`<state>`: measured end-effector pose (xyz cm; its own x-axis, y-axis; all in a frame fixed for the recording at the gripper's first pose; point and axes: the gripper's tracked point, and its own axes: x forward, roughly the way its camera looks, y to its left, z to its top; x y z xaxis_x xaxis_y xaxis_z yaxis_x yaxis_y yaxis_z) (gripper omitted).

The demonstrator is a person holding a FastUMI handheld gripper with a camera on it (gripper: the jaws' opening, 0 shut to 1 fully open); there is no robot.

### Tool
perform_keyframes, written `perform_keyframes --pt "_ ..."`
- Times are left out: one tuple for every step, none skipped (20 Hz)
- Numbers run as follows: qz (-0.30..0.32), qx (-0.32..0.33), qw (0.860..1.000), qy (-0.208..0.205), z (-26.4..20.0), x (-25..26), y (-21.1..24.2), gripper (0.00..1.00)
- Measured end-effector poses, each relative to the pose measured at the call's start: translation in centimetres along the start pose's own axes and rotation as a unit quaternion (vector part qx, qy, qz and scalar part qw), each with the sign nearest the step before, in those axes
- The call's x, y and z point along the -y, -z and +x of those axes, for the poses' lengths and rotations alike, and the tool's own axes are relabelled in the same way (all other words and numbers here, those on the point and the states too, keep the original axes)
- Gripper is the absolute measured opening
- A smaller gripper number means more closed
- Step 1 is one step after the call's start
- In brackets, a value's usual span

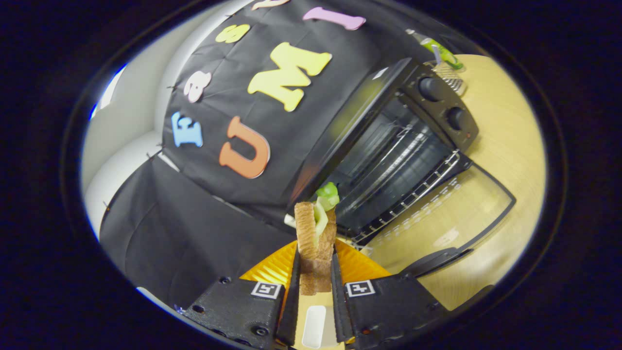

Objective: Open the toaster oven, put the food inside, and close the toaster oven door.

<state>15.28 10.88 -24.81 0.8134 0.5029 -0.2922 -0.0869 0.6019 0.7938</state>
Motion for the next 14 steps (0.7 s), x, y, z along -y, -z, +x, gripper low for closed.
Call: perform_keyframes --pt "0.015 0.013 1.0 0.017 0.7 0.8 -0.7 0.35" --pt "0.03 0.026 0.999 0.026 1.2 1.3 -1.4 0.35" --pt "0.05 0.04 0.998 0.028 1.5 1.6 -2.2 0.35" --pt "0.066 0.054 0.996 0.03 1.8 2.1 -3.0 0.35" --pt "0.083 0.066 0.994 0.036 2.1 2.9 -3.7 0.35" --pt "0.099 0.077 0.991 0.048 2.8 3.9 -4.5 0.35" --pt "0.113 0.086 0.988 0.062 3.4 4.9 -4.9 0.35" --pt "0.127 0.092 0.986 0.065 4.2 5.6 -5.4 0.35" --pt "0.14 0.095 0.984 0.063 4.6 6.0 -5.6 0.35" --pt "0.147 0.097 0.982 0.064 5.1 6.3 -5.9 0.35" --pt "0.15 0.101 0.981 0.066 5.3 6.3 -6.3 0.35" --pt "0.152 0.109 0.98 0.069 5.6 6.4 -7.0 0.35" --pt "0.149 0.118 0.979 0.075 5.9 6.6 -7.6 0.35" --pt "0.148 0.13 0.977 0.082 6.3 6.9 -8.4 0.35"
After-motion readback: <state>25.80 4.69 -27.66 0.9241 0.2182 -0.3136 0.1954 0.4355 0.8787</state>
